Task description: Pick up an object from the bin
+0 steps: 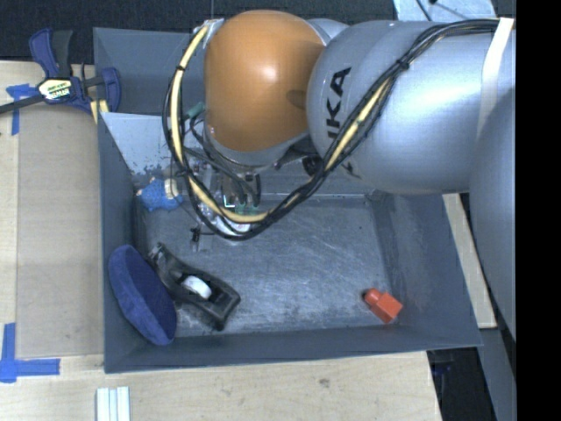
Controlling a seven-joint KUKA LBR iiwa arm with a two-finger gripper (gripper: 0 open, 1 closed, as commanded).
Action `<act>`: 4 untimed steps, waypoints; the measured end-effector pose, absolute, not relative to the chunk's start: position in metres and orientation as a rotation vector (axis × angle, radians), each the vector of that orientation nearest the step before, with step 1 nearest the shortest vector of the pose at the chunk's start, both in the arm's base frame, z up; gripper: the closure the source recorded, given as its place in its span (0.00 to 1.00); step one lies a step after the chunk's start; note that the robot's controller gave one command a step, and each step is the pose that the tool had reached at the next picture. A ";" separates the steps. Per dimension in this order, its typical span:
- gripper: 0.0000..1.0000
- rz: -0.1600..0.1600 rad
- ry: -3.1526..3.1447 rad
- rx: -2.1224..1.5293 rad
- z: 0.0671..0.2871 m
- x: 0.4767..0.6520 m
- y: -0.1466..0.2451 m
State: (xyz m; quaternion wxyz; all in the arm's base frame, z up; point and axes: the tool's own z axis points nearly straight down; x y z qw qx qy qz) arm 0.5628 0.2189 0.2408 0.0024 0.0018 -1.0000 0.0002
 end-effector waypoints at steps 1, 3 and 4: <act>0.00 0.003 -3.136 -0.054 0.102 0.616 0.223; 0.00 0.006 -2.699 1.625 0.072 0.618 0.238; 0.00 0.008 -2.072 2.386 0.074 0.590 0.242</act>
Offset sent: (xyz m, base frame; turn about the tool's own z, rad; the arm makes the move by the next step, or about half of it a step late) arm 0.0544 0.0045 -0.1343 0.0383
